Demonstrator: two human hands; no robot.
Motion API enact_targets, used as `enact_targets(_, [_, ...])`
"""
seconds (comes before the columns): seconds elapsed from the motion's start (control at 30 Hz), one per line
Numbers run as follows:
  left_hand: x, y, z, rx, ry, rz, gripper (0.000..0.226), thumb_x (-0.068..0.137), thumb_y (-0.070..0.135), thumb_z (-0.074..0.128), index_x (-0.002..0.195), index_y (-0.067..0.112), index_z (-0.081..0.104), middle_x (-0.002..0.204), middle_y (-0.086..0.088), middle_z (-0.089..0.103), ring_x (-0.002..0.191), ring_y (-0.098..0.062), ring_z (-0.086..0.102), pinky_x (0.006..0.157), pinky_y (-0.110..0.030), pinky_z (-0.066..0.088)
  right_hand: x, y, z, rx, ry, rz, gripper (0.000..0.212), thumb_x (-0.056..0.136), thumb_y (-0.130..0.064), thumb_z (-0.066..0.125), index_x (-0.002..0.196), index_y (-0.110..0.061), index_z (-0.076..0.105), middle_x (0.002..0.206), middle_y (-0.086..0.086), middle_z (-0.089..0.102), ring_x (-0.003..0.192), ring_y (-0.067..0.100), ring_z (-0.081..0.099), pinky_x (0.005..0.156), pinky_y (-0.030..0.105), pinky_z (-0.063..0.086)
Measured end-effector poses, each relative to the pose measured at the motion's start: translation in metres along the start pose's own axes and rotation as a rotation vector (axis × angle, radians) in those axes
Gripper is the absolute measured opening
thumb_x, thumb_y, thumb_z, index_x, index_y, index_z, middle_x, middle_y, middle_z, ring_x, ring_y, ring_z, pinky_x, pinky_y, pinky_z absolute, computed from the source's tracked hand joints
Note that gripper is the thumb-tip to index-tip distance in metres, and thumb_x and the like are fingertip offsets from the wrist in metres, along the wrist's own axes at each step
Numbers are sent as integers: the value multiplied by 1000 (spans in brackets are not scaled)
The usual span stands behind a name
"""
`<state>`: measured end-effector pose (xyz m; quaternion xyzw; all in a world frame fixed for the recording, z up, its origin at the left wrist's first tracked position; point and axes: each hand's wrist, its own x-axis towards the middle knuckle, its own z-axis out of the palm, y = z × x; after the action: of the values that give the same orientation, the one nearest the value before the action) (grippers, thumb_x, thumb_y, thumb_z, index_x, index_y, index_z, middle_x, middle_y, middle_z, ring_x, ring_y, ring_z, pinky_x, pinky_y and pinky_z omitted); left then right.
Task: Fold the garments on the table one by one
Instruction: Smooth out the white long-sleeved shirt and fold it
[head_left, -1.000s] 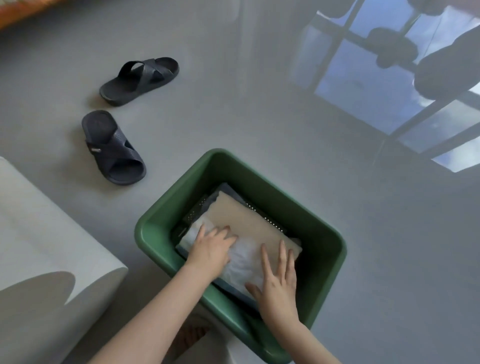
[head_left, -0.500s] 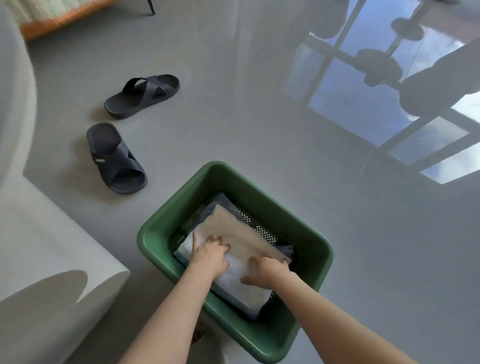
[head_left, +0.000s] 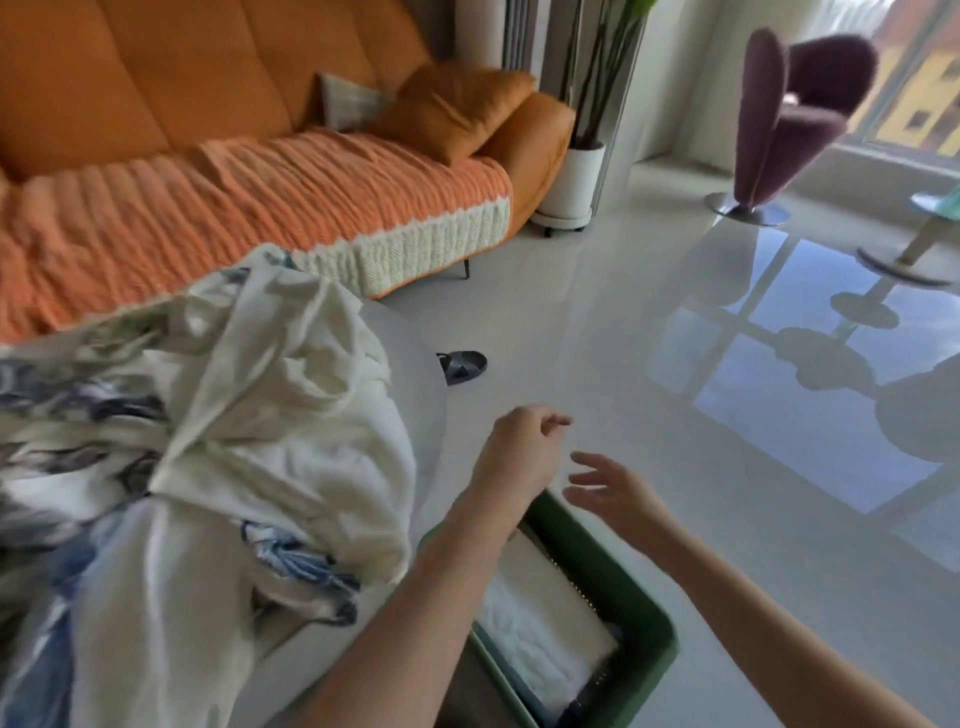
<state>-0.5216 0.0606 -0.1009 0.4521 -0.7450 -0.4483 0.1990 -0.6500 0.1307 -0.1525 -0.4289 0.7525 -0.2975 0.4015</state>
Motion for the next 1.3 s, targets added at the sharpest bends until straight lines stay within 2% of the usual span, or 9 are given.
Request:
enact_targets(0.07, [-17, 26, -47, -13, 145, 86, 26, 95, 15, 47, 113, 17, 65, 113, -1, 67, 101, -16, 63, 92, -30, 49, -2, -48, -9, 112, 16, -100, 48, 85, 7, 61, 130, 1, 46, 121, 27, 56, 70, 2, 63, 67, 13, 50])
enact_targets(0.3, [-95, -19, -176, 270, 429, -73, 33, 94, 9, 46, 124, 17, 58, 126, -4, 60, 109, -20, 58, 83, -30, 47, -27, -182, 44, 17, -66, -350, 57, 83, -8, 68, 136, -11, 45, 123, 12, 60, 107, 21, 59, 80, 16, 46])
enact_targets(0.4, [-122, -51, -205, 340, 439, -166, 41, 93, 7, 47, 132, 19, 51, 128, -6, 57, 96, -22, 61, 66, -24, 46, -30, -204, 72, -82, -115, -376, 62, 83, -15, 69, 139, -14, 42, 128, 11, 57, 118, 22, 55, 87, 26, 42])
enact_targets(0.53, [-154, -82, -231, 371, 451, -222, 44, 89, 14, 58, 131, 22, 52, 128, -2, 57, 112, -22, 56, 90, -37, 48, -31, -224, 108, -174, -145, -416, 68, 82, -20, 71, 141, -14, 38, 139, 11, 48, 126, 23, 48, 97, 31, 42])
enact_targets(0.77, [-223, -134, -231, 355, 242, -315, 51, 90, 24, 57, 139, 22, 44, 138, 2, 50, 124, -18, 49, 98, -24, 37, -16, -235, 169, -637, -73, -450, 97, 79, -54, 65, 151, -22, 9, 158, 6, 6, 144, 29, 9, 112, 47, 18])
enact_targets(0.87, [-241, -154, -228, 381, 253, -303, 46, 91, 22, 54, 136, 23, 46, 138, 2, 50, 125, -20, 47, 100, -27, 35, -10, -232, 187, -640, -28, -405, 100, 77, -58, 64, 151, -23, 8, 156, 8, 12, 142, 30, 12, 111, 47, 19])
enact_targets(0.97, [-253, -164, -228, 393, 224, -328, 53, 94, 29, 49, 145, 24, 33, 153, 2, 29, 141, -15, 24, 115, -34, 19, -5, -233, 196, -736, 136, -352, 74, 73, -58, 66, 136, -28, 40, 138, 8, 40, 128, 33, 26, 104, 47, 32])
enact_targets(1.1, [-266, -176, -225, 386, 209, -329, 54, 96, 33, 45, 147, 28, 28, 158, 5, 10, 145, -15, 7, 116, -35, 9, -7, -239, 203, -605, 292, -407, 10, 77, -34, 63, 77, -26, 69, 89, 2, 63, 112, 28, 37, 102, 40, 22])
enact_targets(1.3, [-278, -181, -229, 76, 274, -350, 47, 95, 43, 43, 141, 34, 37, 154, 9, 22, 140, -12, 25, 111, -32, 23, -30, -289, 201, -83, 185, -780, 15, 87, -5, 59, 95, -8, 71, 100, 8, 70, 89, 22, 61, 72, 21, 38])
